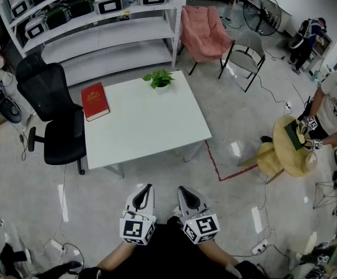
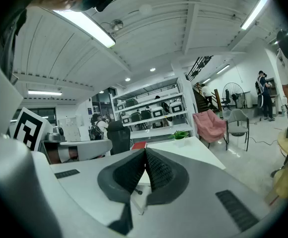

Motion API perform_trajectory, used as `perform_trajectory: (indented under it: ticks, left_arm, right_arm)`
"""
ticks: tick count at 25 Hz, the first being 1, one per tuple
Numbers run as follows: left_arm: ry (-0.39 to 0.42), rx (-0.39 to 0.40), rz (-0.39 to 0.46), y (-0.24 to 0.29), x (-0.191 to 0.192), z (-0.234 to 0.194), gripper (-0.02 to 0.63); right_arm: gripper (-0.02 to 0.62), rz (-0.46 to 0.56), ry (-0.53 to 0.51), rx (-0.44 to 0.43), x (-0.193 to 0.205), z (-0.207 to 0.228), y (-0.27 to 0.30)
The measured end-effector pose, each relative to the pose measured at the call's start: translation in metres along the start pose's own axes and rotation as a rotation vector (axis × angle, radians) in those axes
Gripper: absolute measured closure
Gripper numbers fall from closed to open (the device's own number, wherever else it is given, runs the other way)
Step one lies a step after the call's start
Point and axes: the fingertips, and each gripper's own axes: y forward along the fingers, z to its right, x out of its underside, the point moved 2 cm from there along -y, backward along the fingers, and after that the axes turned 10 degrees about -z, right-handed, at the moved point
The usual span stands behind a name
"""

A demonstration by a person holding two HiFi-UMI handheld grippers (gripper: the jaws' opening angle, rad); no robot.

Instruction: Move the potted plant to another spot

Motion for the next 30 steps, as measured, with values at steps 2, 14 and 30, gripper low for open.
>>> perform_trajectory:
  ticks: [2, 14, 30]
  left_arm:
    - [0.009, 0.004, 0.002, 0.002, -0.001, 0.002, 0.588]
    - [0.003, -0.025, -0.002, 0.013, 0.000, 0.018, 0.587]
    - [-0.035, -0.212, -0.020, 0.028, 0.007, 0.043, 0.588]
  right_arm:
    - [0.583, 0.001, -0.002, -0.003, 0.000, 0.002, 0.000]
    - [0.583, -0.005, -0.013, -0.043, 0.001, 0.021, -0.005]
    - [0.583, -0.022, -0.023, -0.167, 0.007, 0.081, -0.019]
